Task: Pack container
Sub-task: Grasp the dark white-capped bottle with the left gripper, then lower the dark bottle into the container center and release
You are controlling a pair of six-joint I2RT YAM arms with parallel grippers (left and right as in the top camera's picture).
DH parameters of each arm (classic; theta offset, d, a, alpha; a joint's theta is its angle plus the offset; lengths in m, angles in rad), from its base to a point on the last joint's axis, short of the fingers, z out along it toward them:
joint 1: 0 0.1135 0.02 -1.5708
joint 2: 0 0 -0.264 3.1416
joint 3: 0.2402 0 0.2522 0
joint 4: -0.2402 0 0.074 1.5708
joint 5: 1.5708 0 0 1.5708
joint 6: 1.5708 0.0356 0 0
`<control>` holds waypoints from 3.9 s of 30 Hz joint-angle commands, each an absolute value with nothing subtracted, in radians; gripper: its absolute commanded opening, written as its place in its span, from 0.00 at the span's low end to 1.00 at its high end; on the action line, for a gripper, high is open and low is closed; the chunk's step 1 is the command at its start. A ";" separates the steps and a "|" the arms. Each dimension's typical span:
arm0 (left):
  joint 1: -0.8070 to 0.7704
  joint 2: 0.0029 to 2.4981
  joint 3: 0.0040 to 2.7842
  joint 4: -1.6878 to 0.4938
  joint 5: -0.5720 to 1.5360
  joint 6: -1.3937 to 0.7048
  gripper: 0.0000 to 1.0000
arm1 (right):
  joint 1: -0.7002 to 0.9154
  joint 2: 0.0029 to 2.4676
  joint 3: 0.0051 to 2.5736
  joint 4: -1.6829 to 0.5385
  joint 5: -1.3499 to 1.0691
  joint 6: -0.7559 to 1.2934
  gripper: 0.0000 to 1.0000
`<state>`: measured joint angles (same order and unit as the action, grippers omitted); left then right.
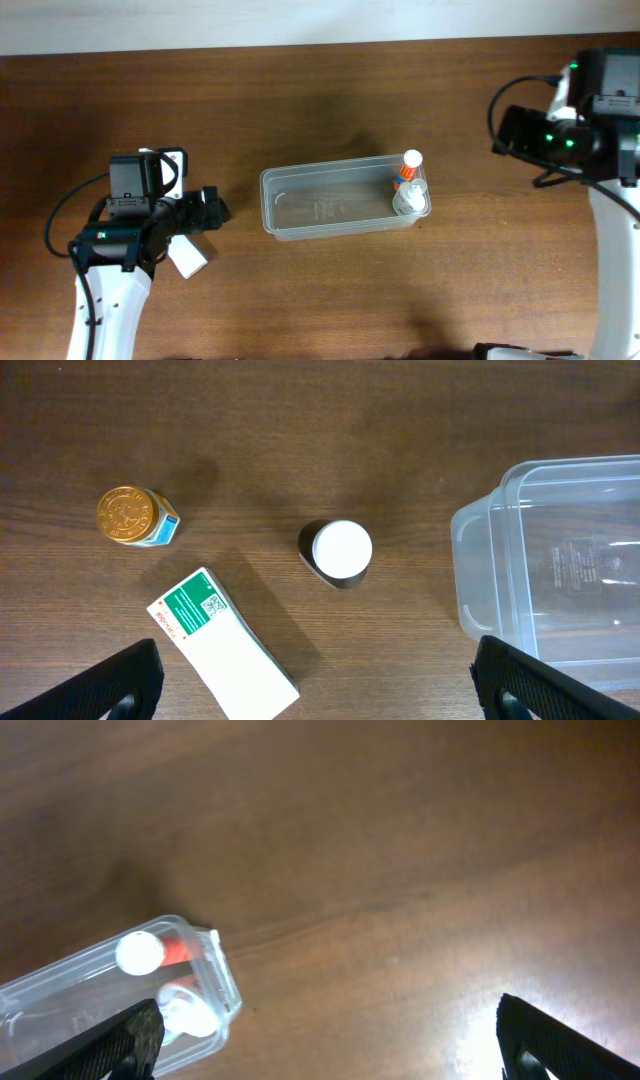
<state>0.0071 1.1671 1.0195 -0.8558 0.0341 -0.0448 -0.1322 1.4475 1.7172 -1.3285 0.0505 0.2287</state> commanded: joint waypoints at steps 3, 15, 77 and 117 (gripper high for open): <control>0.003 1.167 1.050 -0.858 0.035 -0.030 0.99 | -0.217 1.449 1.592 -1.346 -0.056 0.237 0.98; 0.003 1.354 1.258 -0.854 0.034 -0.057 0.99 | -0.224 1.449 1.301 -1.240 -0.057 0.221 0.98; -0.108 1.563 1.525 -1.087 0.139 -0.093 0.06 | -0.224 1.449 1.301 -1.237 -0.057 0.221 0.98; -0.676 1.954 1.654 -0.865 0.136 -0.093 0.87 | -0.224 1.449 1.301 -1.234 -0.057 0.221 0.98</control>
